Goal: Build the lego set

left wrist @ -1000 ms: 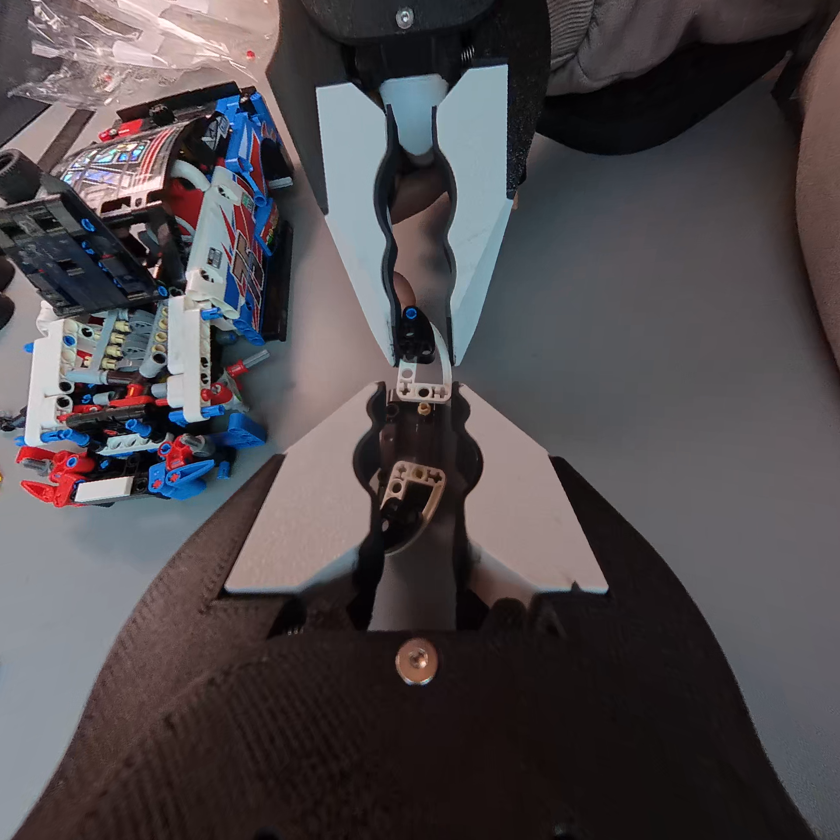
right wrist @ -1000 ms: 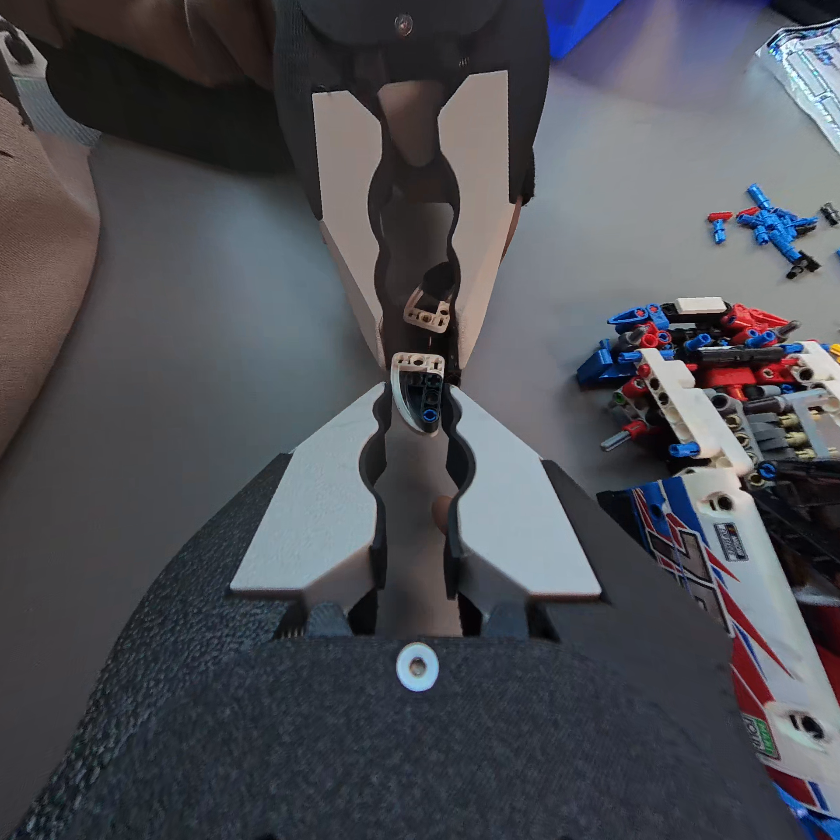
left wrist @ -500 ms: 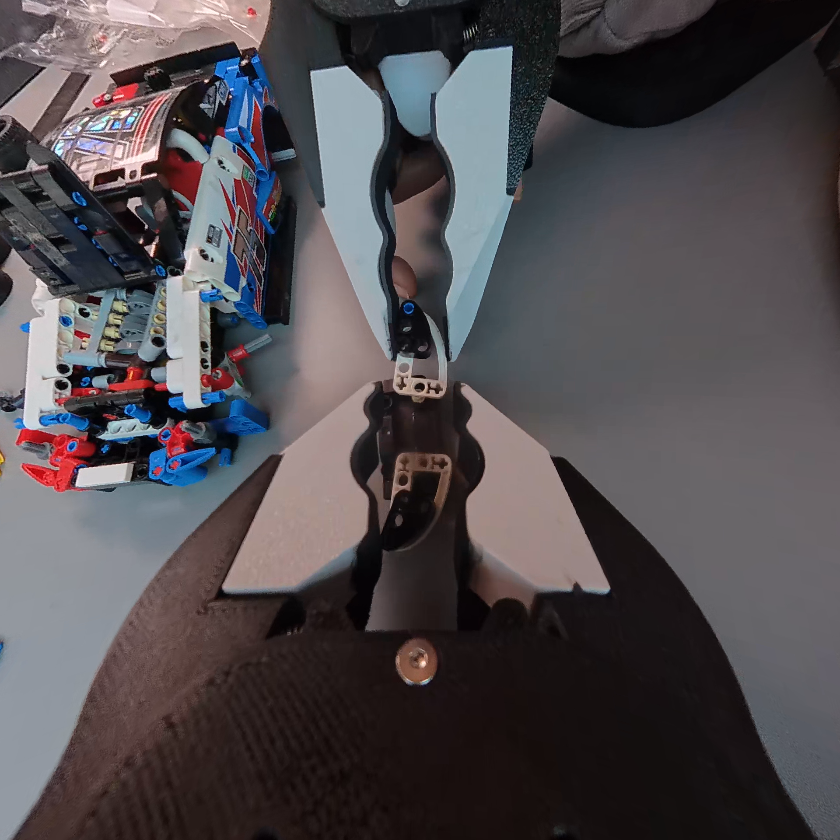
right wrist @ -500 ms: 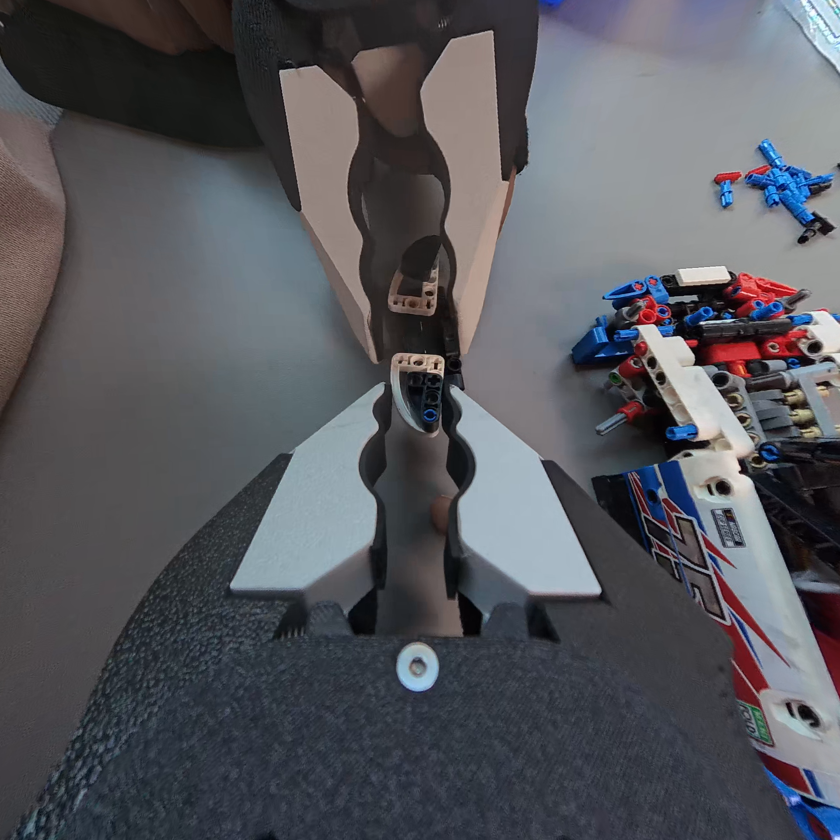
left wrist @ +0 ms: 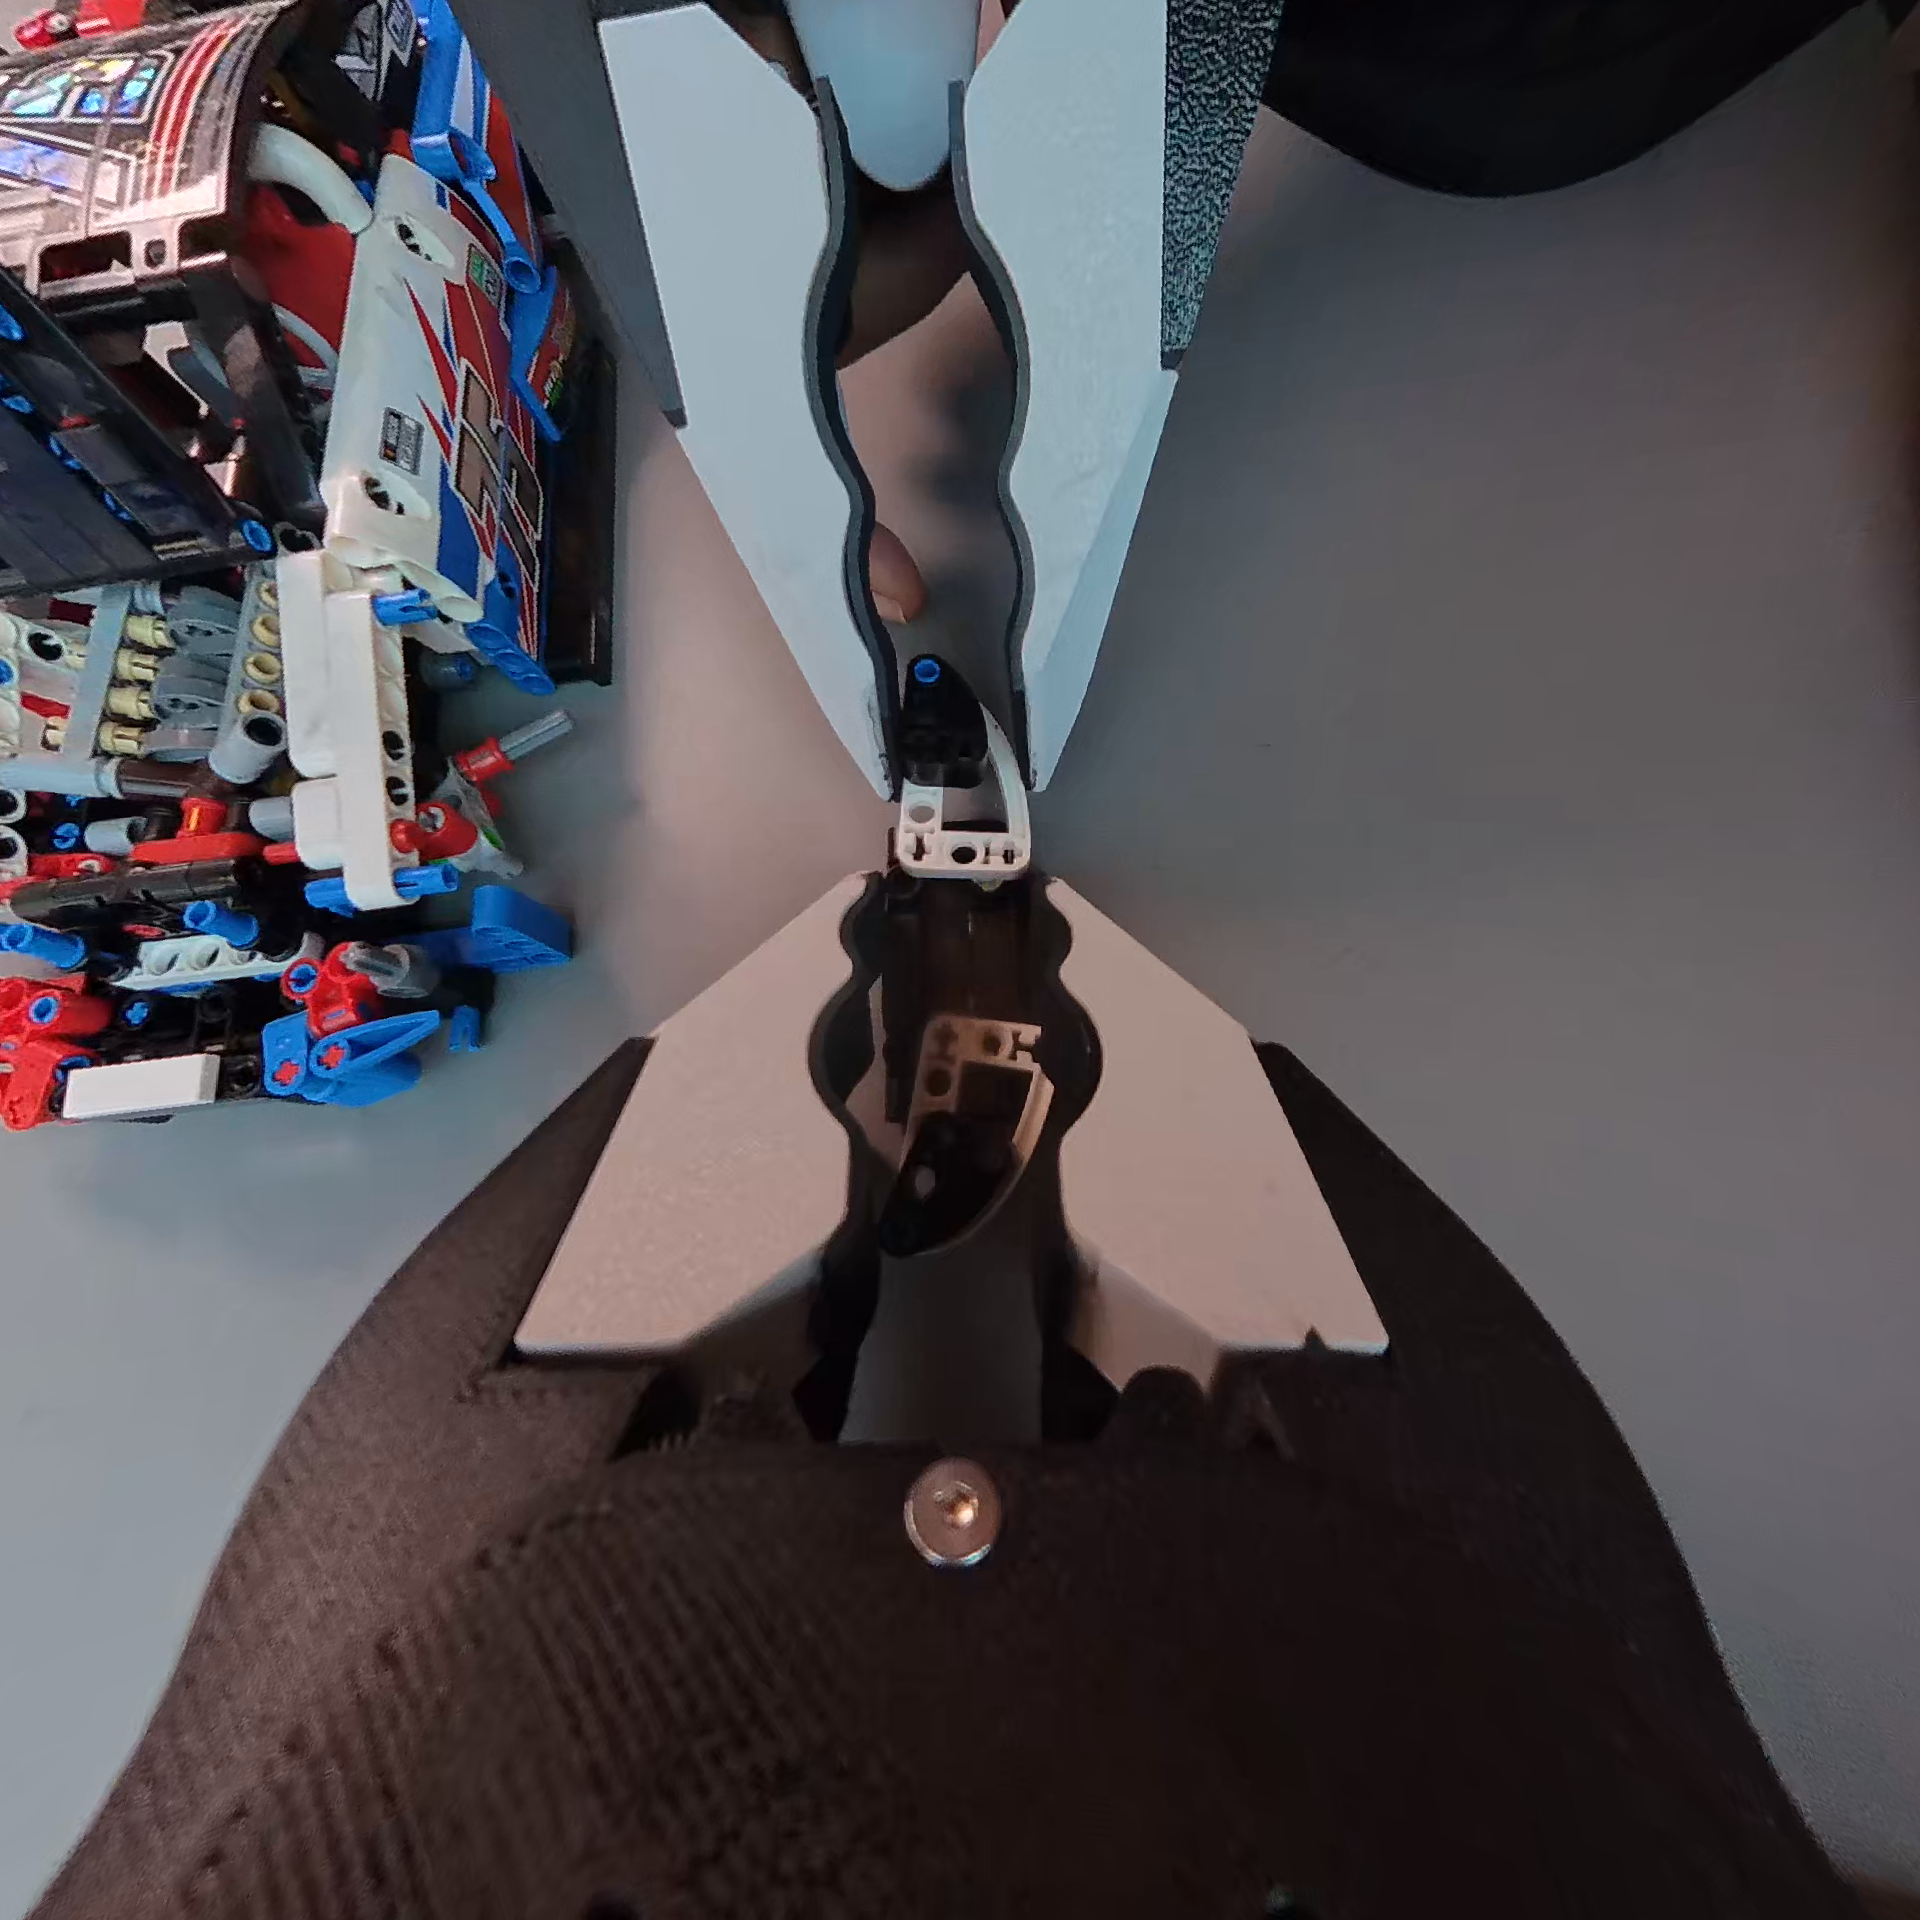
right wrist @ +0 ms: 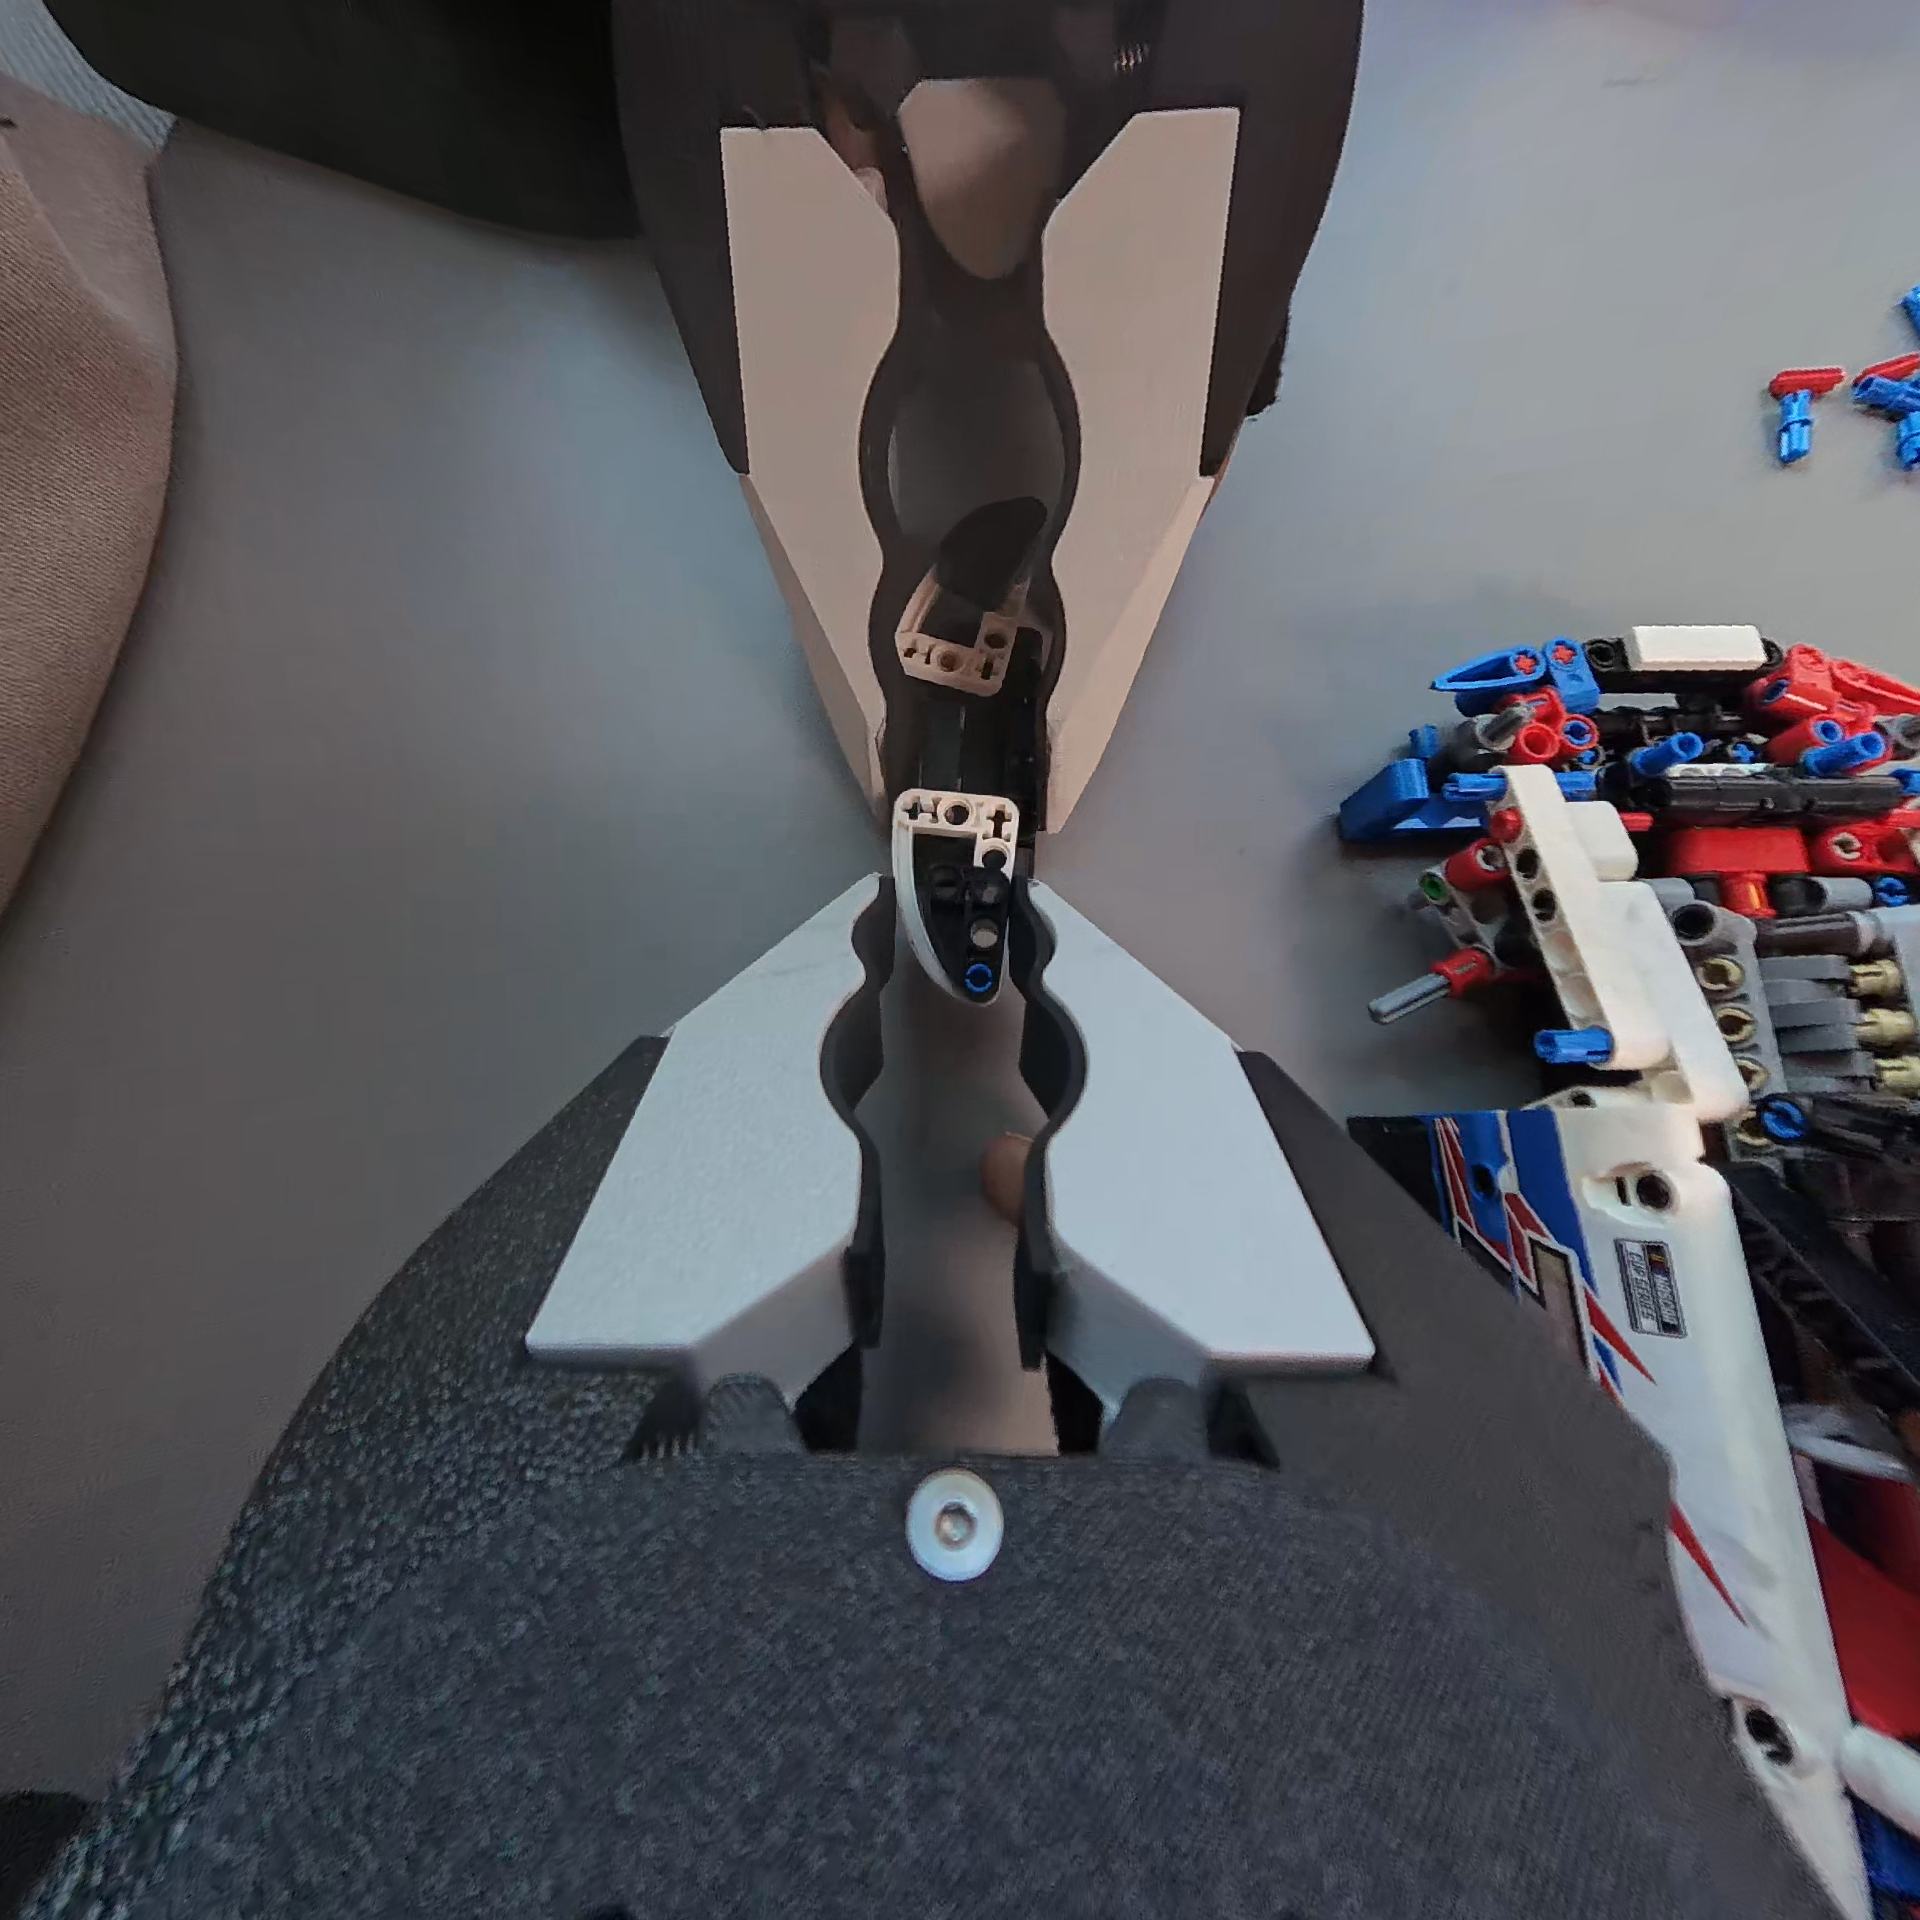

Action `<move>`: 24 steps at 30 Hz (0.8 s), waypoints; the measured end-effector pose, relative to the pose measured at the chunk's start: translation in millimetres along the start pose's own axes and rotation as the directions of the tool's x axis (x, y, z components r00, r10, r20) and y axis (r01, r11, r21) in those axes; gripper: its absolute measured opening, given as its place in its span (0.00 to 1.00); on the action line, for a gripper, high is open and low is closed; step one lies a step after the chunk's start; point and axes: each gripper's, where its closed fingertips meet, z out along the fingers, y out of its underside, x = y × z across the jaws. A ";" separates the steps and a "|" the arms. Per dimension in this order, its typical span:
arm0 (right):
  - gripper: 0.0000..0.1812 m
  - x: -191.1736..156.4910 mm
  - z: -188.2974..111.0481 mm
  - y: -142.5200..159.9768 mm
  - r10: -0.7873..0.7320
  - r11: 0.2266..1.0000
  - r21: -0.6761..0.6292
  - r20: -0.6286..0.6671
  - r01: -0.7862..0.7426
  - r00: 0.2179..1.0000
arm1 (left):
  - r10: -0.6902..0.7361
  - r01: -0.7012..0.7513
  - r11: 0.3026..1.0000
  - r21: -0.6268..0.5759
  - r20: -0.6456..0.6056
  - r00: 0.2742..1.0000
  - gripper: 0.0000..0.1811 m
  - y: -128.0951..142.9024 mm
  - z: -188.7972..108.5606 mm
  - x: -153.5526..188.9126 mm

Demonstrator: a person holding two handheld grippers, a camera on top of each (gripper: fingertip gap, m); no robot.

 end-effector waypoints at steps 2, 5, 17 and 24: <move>0.10 -3.0 0.0 -0.1 -0.011 1.000 -0.006 0.015 0.011 1.000 | 0.012 -0.012 1.000 0.008 -0.005 1.000 0.14 -0.4 -0.1 1.4; 0.10 -5.4 1.2 -0.2 -0.021 1.000 -0.018 0.024 0.021 0.999 | 0.028 -0.028 1.000 0.012 -0.016 0.999 0.14 -0.8 -0.2 4.2; 0.10 -12.1 3.3 0.4 -0.028 0.997 -0.065 0.048 0.031 0.998 | 0.079 -0.078 0.995 0.055 -0.017 0.997 0.21 -9.4 -12.2 13.3; 0.10 -11.9 3.3 0.7 -0.022 0.997 -0.070 0.044 0.025 0.999 | 0.065 -0.067 0.994 0.088 0.019 0.998 0.09 -19.6 -11.8 14.5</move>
